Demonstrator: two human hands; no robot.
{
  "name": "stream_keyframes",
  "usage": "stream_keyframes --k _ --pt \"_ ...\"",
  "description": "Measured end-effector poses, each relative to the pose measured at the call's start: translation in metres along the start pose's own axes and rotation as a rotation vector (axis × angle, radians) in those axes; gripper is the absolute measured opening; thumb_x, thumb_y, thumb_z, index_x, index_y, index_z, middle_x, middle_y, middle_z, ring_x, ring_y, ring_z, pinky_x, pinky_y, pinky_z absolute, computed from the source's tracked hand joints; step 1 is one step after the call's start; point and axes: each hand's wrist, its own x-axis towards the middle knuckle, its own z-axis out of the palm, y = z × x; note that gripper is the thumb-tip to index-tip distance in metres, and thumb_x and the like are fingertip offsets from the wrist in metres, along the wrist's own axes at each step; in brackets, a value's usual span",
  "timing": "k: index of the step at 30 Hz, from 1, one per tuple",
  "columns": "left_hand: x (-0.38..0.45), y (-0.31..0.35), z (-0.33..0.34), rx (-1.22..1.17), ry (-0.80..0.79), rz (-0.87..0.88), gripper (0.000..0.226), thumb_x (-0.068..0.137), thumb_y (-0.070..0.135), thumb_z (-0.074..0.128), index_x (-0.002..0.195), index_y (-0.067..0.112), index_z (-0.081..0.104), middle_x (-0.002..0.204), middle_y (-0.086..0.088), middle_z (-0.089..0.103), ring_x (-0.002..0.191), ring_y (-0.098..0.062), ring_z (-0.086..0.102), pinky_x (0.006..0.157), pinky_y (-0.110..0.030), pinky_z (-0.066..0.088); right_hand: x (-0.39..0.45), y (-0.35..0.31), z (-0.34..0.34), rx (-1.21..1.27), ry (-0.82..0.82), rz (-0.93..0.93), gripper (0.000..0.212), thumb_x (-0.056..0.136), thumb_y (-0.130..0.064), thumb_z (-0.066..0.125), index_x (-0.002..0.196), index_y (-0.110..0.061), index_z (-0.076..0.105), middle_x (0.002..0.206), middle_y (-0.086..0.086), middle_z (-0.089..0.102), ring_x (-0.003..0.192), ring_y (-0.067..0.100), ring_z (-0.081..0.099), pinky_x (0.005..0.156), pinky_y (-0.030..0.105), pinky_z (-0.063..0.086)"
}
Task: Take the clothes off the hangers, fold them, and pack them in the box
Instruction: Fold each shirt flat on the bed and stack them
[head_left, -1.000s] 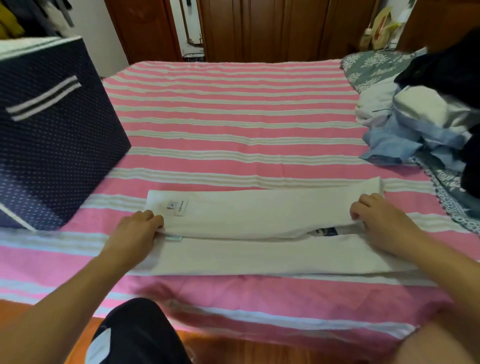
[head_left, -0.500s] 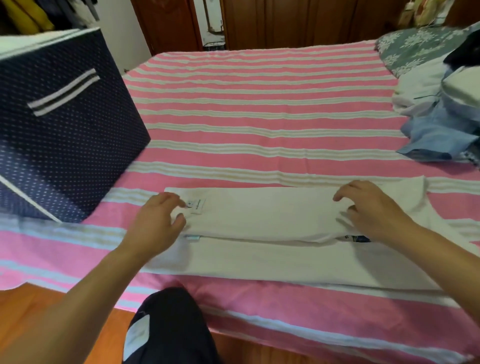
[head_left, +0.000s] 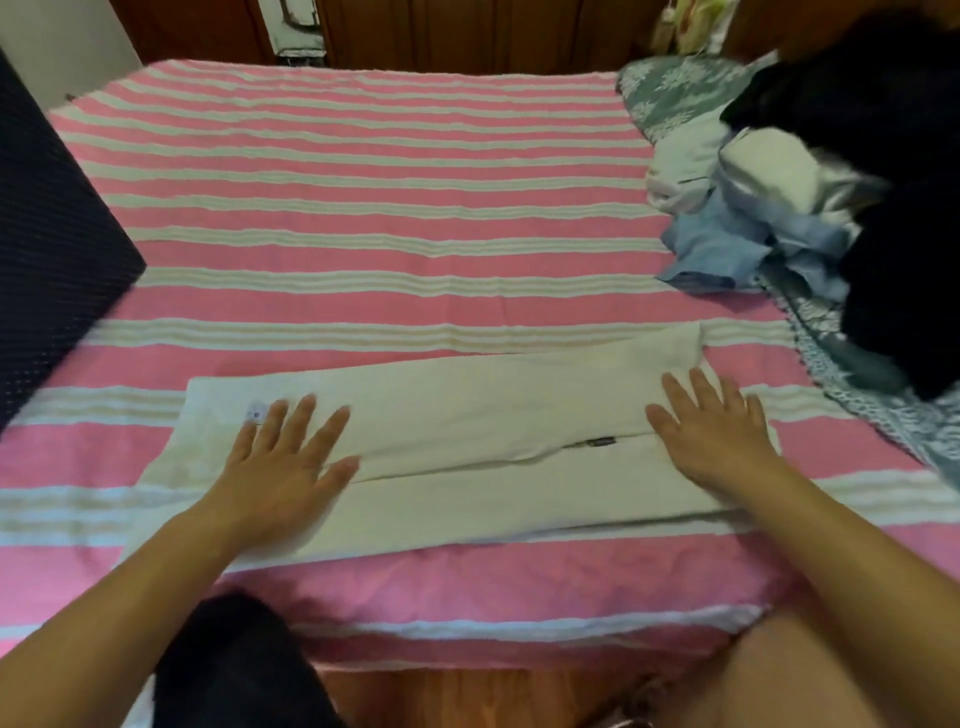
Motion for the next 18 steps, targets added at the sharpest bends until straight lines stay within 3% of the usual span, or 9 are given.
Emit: stream_keyframes --k 2,4,7,8,10,12,14,16,18 --pt "0.003 0.011 -0.008 -0.001 -0.083 -0.074 0.08 0.083 0.076 -0.003 0.155 0.046 -0.02 0.166 0.002 -0.028 0.153 -0.026 -0.025 0.124 -0.052 -0.01 -0.001 0.033 0.003 0.054 -0.091 0.058 0.071 0.098 -0.068 0.012 0.159 -0.038 -0.004 0.169 0.0 -0.008 0.154 0.03 -0.008 0.124 0.049 -0.003" --pt "0.01 0.035 -0.02 -0.009 -0.094 -0.18 0.072 0.095 0.057 0.02 0.161 0.034 0.002 0.169 -0.004 -0.016 0.155 -0.031 -0.017 0.124 -0.056 -0.005 0.001 0.05 0.0 0.185 -0.061 0.08 0.072 0.1 -0.066 0.02 0.161 -0.032 0.003 0.169 0.003 0.0 0.154 0.031 0.0 0.124 0.047 0.004" --pt "0.01 0.099 -0.031 0.006 0.184 -0.057 0.056 0.103 0.03 0.033 0.158 0.017 0.027 0.17 -0.009 0.007 0.157 -0.032 0.0 0.125 -0.055 0.006 0.0 0.068 -0.012 0.568 0.191 0.273 0.063 0.102 -0.05 0.041 0.154 -0.016 0.034 0.158 0.017 0.034 0.143 0.037 0.033 0.115 0.045 0.029" --pt "0.008 0.126 -0.032 -0.045 0.277 0.052 0.056 0.105 0.033 0.035 0.158 0.017 0.028 0.17 -0.008 0.013 0.157 -0.03 0.006 0.125 -0.054 0.011 -0.002 0.073 -0.015 0.674 0.244 0.337 0.055 0.102 -0.043 0.044 0.144 -0.009 0.048 0.146 0.022 0.049 0.134 0.039 0.046 0.109 0.045 0.037" --pt "0.009 0.183 -0.035 -0.193 0.337 0.244 0.06 0.106 0.044 0.034 0.16 0.019 0.025 0.169 -0.006 0.016 0.157 -0.027 0.01 0.125 -0.05 0.014 -0.011 0.08 -0.016 0.833 0.266 0.403 0.044 0.101 -0.038 0.043 0.099 -0.003 0.069 0.099 0.023 0.07 0.104 0.04 0.064 0.092 0.044 0.048" --pt "0.018 0.236 -0.036 -0.253 0.317 0.359 0.065 0.105 0.055 0.026 0.162 0.024 0.018 0.17 -0.004 0.012 0.157 -0.026 0.006 0.126 -0.047 0.012 -0.023 0.082 -0.011 0.942 0.281 0.424 0.045 0.096 -0.04 0.042 0.066 -0.011 0.061 0.07 0.014 0.065 0.081 0.037 0.065 0.08 0.045 0.053" --pt "0.035 0.271 -0.031 -0.235 0.278 0.422 0.064 0.105 0.057 0.023 0.162 0.03 0.014 0.17 -0.004 0.01 0.157 -0.026 0.006 0.126 -0.047 0.012 -0.037 0.081 0.001 0.982 0.359 0.374 0.032 0.095 -0.031 0.05 0.068 -0.015 0.06 0.076 0.008 0.063 0.079 0.032 0.06 0.071 0.039 0.048" --pt "0.052 0.288 -0.017 -0.217 0.207 0.428 0.06 0.105 0.054 0.028 0.161 0.031 0.019 0.169 -0.004 0.015 0.156 -0.027 0.011 0.125 -0.047 0.014 -0.048 0.081 0.013 0.904 0.497 0.292 0.014 0.095 -0.023 0.058 0.091 -0.016 0.069 0.1 0.007 0.061 0.092 0.028 0.056 0.081 0.034 0.044" --pt "0.06 0.291 -0.008 -0.211 0.225 0.419 0.054 0.102 0.049 0.038 0.151 0.027 0.039 0.158 -0.005 0.037 0.148 -0.031 0.031 0.118 -0.047 0.027 -0.053 0.077 0.016 0.712 0.544 0.163 0.02 0.095 -0.03 0.061 0.107 -0.018 0.072 0.11 0.005 0.06 0.105 0.025 0.049 0.091 0.036 0.04"
